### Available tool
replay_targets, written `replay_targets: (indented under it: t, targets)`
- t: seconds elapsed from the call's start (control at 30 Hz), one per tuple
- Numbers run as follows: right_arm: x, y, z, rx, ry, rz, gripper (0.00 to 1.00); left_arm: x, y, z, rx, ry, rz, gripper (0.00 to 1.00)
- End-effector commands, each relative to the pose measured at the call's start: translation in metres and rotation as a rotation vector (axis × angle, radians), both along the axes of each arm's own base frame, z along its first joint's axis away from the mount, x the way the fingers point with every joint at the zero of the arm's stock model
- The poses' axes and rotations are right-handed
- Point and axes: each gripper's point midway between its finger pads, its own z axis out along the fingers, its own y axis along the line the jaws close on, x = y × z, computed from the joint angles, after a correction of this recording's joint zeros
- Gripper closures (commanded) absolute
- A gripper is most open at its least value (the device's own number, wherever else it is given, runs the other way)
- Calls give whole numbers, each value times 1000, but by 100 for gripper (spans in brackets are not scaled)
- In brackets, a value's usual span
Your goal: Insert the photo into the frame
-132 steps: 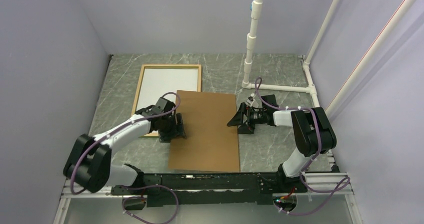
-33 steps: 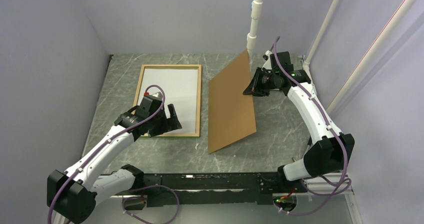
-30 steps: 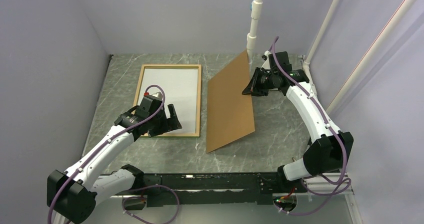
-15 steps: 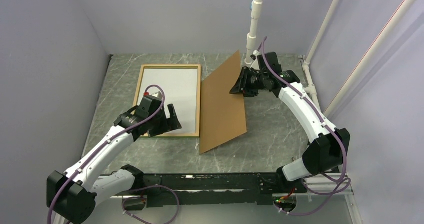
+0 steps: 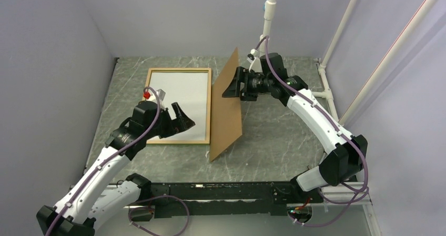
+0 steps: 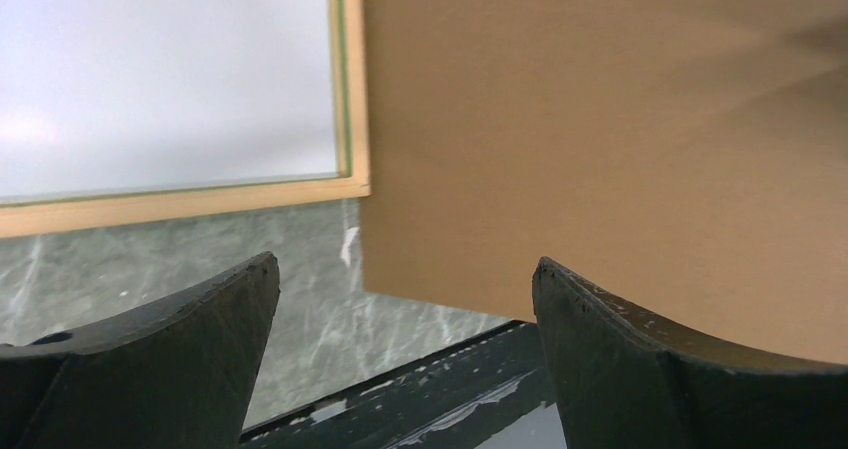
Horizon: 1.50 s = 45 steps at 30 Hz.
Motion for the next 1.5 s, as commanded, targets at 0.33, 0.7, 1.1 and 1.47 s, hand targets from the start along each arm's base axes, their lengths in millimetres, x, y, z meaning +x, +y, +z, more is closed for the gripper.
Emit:
replay_targets:
  t: [0.33,0.7,1.1,1.47]
  targets:
    - [-50,65,85,362,-144,292,13,0,-19,93,-275,-269,-35,1]
    - [-69,75,76,462,-94,371,13,6,-18,130,-321,-373,-53,1]
    - [-85,85,65,504,-42,437,12,66,-35,147,-171,-245,-113,0]
    - [-87,85,37,410,9,479,11,103,-60,136,-109,-139,-236,0]
